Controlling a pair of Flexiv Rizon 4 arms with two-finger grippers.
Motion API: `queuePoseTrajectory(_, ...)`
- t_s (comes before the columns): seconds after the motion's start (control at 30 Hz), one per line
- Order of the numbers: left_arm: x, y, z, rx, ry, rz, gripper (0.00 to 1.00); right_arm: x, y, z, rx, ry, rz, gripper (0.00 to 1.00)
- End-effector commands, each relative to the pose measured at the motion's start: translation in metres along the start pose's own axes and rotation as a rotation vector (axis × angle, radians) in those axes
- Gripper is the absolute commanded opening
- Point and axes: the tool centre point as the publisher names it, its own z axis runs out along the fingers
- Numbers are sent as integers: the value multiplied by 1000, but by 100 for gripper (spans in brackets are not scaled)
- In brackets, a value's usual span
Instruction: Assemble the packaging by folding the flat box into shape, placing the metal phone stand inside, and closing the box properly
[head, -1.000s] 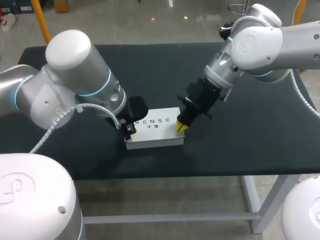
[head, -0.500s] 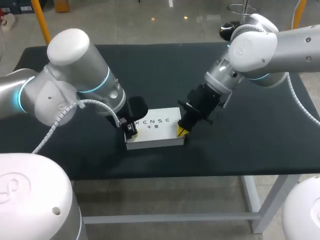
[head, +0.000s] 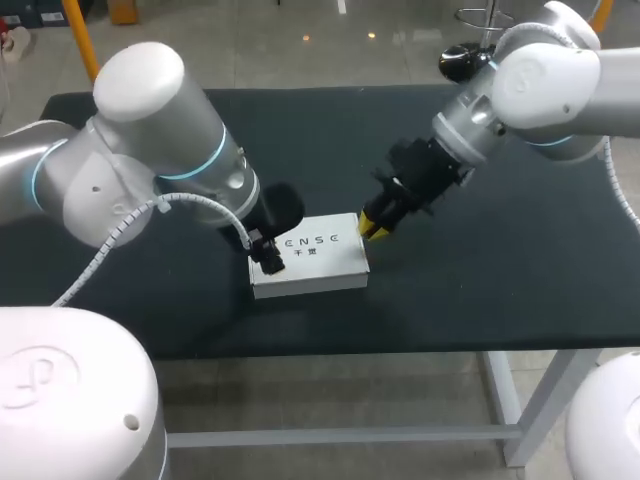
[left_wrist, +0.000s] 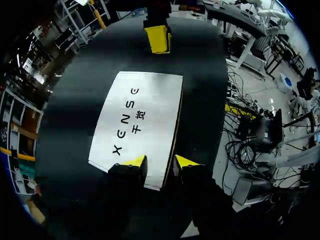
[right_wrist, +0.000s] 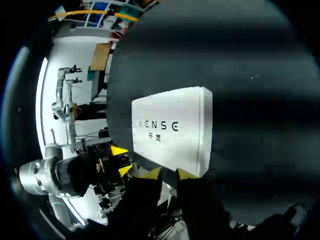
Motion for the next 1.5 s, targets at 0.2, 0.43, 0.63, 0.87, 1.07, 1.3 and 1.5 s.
queuePoseTrajectory(0.2,18,-10,-25,-11,42,-81,100,-5,-12,-50,-301,-27,-107,100)
queuePoseTrajectory(0.43,18,-10,-25,-11,42,-81,100,-5,-12,-50,-301,-27,-107,100)
queuePoseTrajectory(0.63,18,-10,-25,-11,42,-81,100,-5,-12,-50,-301,-27,-107,100)
queuePoseTrajectory(0.87,33,-24,-29,19,-11,-439,100,-22,-9,-66,-422,-1,-254,100)
queuePoseTrajectory(1.07,58,-35,-32,-14,-54,-616,100,-37,-2,-94,-570,-13,-445,100)
queuePoseTrajectory(1.3,79,-46,-23,-68,-111,-783,100,-54,7,-115,-679,-33,-563,100)
queuePoseTrajectory(1.5,89,-50,-5,-171,-255,-983,100,-66,18,-125,-729,-95,-592,100)
